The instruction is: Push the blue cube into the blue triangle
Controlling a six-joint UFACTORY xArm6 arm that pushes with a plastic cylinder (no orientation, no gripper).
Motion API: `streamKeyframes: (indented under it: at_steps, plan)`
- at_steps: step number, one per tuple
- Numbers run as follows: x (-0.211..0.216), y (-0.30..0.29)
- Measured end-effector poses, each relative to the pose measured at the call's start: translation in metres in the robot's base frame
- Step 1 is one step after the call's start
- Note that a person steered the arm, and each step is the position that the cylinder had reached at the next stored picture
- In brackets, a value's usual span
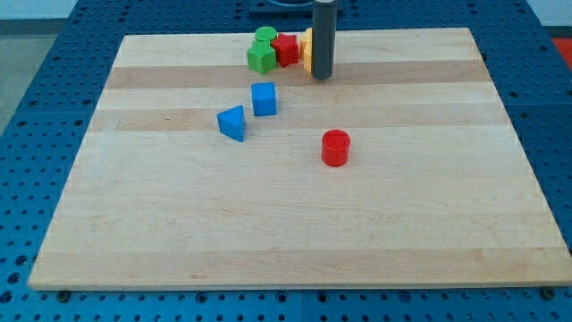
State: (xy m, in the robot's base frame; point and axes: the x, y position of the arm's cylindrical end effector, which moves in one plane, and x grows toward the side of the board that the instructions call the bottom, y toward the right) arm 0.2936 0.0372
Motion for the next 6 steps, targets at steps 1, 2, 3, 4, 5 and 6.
streamKeyframes:
  at_steps: [1,2,3,4,5,6]
  plan:
    - [0.0,-0.014]
    - [0.007,-0.048]
    - [0.027,-0.072]
    - [0.052,-0.077]
    - [0.068,-0.08]
    - [0.057,-0.113]
